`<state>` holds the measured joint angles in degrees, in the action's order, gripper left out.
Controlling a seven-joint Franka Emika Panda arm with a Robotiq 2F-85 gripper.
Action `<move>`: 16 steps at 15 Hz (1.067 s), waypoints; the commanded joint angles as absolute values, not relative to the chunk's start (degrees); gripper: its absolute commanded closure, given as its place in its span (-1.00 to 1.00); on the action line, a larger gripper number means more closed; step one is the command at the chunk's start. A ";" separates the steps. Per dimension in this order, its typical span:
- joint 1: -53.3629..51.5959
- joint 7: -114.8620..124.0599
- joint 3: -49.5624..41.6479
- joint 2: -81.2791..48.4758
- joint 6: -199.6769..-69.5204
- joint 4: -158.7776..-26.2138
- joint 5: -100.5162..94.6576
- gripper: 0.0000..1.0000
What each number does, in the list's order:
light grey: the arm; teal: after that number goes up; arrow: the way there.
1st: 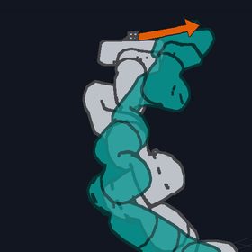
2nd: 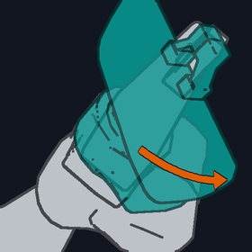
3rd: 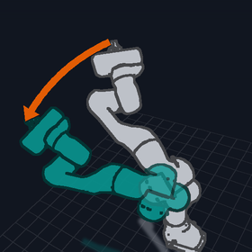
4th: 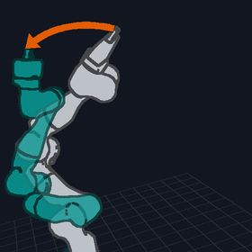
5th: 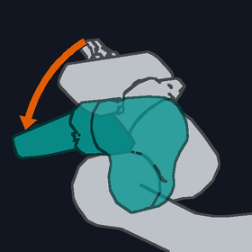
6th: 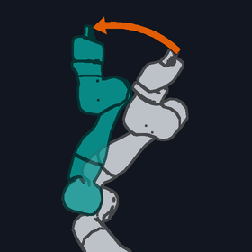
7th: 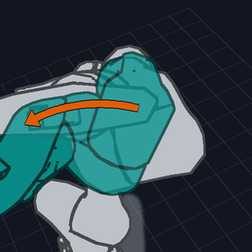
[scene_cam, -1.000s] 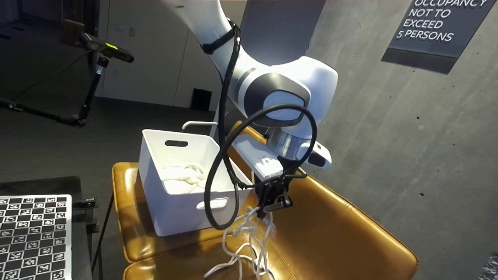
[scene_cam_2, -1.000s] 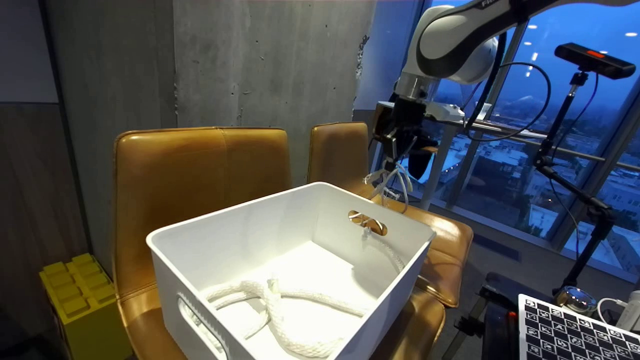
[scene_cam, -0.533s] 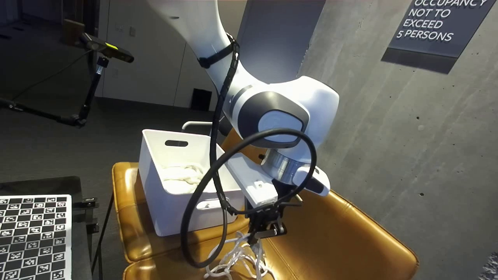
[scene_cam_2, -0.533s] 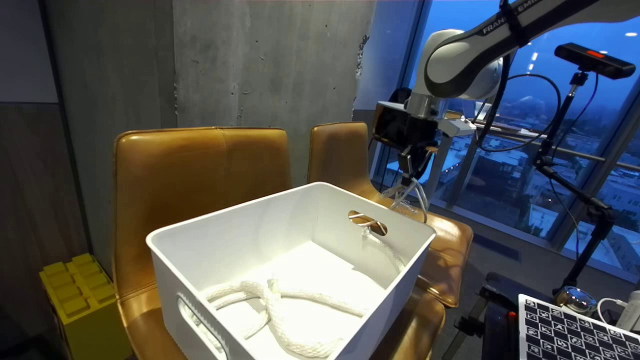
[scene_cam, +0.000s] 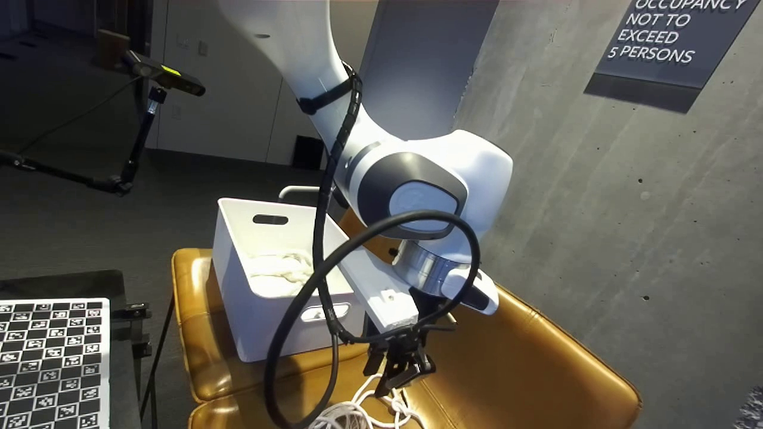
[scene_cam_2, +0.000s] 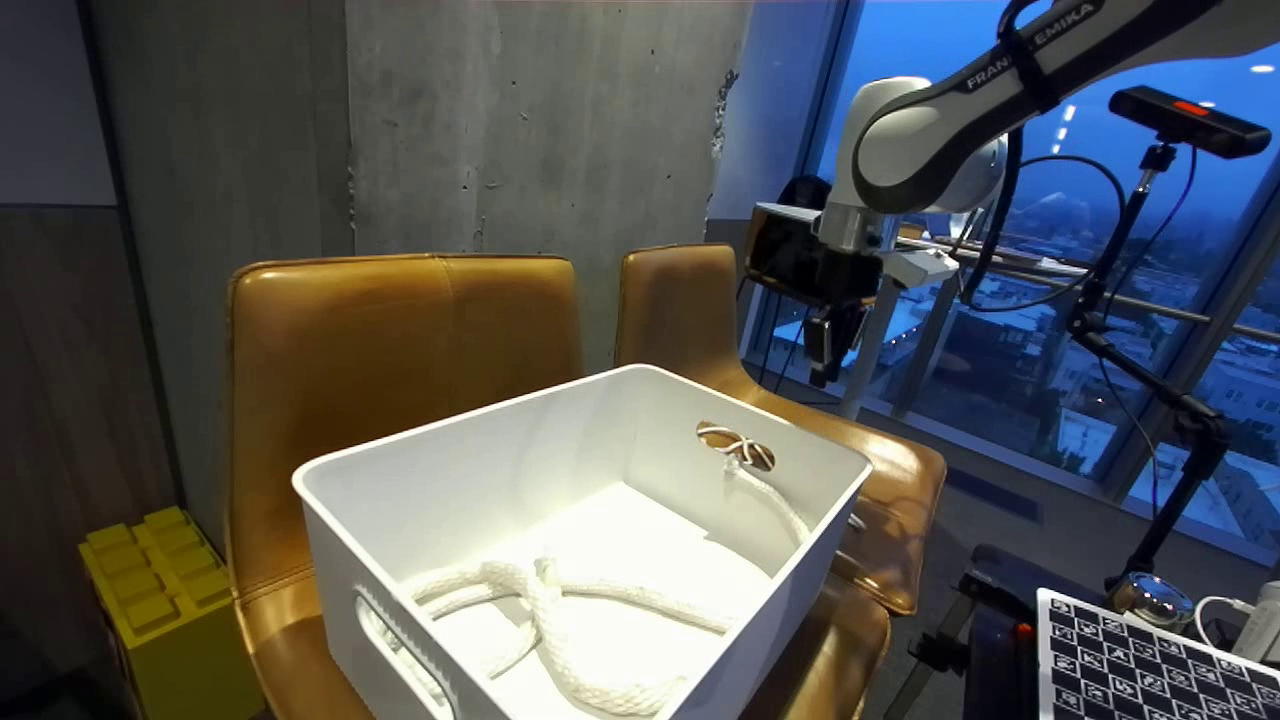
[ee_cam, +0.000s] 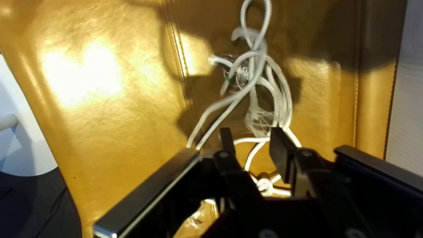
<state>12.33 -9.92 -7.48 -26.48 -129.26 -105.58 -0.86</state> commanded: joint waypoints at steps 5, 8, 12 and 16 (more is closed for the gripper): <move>12.82 -10.56 -7.76 -29.41 -130.13 -105.06 -1.98 0.16; 13.55 -11.01 -7.45 -32.31 -131.01 -104.87 -1.35 -0.12; 14.36 -11.04 -7.17 -36.29 -134.20 -104.92 -0.93 -0.67; 14.60 -10.23 -7.17 -40.45 -137.00 -102.32 -0.83 -0.98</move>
<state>13.89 -10.24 -7.62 -37.83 -135.74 -105.11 -0.92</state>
